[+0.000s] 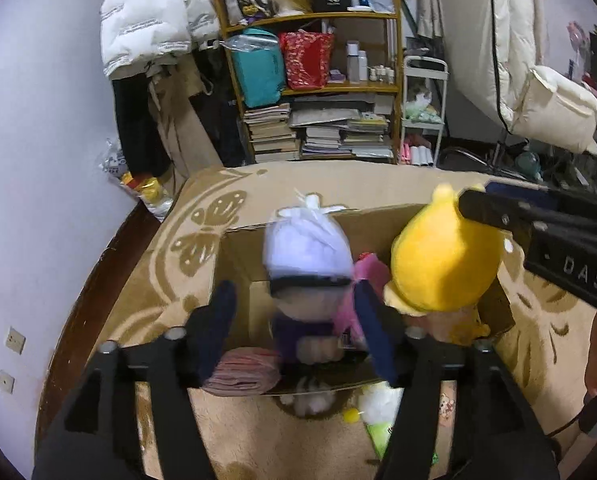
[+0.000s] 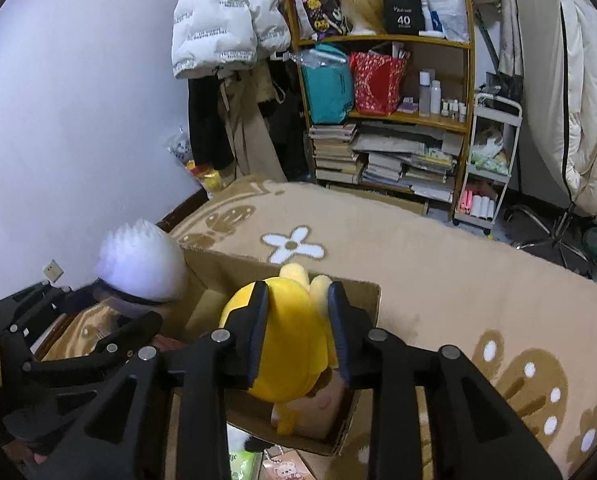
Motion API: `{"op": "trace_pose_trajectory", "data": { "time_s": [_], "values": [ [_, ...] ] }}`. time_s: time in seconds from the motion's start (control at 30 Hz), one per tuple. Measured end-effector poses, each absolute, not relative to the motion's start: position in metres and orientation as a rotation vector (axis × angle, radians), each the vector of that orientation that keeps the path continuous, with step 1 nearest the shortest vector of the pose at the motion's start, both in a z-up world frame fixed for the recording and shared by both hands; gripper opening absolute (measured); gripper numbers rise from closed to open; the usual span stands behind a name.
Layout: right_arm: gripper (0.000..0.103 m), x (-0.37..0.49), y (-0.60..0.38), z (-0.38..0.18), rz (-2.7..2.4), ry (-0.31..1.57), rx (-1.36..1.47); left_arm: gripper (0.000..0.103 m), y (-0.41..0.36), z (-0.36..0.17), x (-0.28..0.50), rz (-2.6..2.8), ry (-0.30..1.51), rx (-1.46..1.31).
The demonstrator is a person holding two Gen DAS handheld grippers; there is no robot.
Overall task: Organize soft objects
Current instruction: 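Carry the yellow plush with the right tool while the left carries the doll over the box, then open both tools to drop the plush and doll into the box, then move both tools down toward the green tissue pack and white pompom keychain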
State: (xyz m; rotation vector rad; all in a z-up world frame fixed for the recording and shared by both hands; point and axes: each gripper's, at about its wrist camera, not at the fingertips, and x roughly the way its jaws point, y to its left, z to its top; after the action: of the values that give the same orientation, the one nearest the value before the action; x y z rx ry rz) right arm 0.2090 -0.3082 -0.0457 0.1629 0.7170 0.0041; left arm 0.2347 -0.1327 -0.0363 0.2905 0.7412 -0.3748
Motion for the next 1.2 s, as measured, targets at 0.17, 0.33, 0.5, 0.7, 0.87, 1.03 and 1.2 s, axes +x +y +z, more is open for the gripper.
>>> {"op": "trace_pose_trajectory", "data": {
  "time_s": [0.17,0.33,0.5,0.7,0.87,1.03,1.2],
  "values": [
    [0.036,0.207,-0.311,-0.049,0.004,0.736,0.172,0.075,-0.123,-0.035,0.234,-0.373,0.766,0.265],
    [0.064,0.199,-0.312,-0.046,0.000,0.739,0.177,0.091,-0.108,-0.024,0.226,-0.345,0.753,0.246],
    [0.089,0.180,-0.310,-0.042,-0.006,0.731,0.188,0.101,-0.094,-0.010,0.214,-0.283,0.715,0.262],
    [0.102,0.154,-0.308,-0.037,-0.009,0.713,0.228,0.103,-0.078,-0.003,0.198,-0.240,0.708,0.252],
    [0.103,0.137,-0.304,-0.039,-0.005,0.718,0.234,0.103,-0.067,-0.001,0.186,-0.222,0.723,0.247],
    [0.103,0.122,-0.297,-0.050,0.006,0.733,0.249,0.103,-0.058,-0.009,0.177,-0.239,0.764,0.195],
    [0.103,0.114,-0.286,-0.068,0.020,0.755,0.260,0.103,-0.056,-0.023,0.171,-0.263,0.801,0.155]
  ]
}}
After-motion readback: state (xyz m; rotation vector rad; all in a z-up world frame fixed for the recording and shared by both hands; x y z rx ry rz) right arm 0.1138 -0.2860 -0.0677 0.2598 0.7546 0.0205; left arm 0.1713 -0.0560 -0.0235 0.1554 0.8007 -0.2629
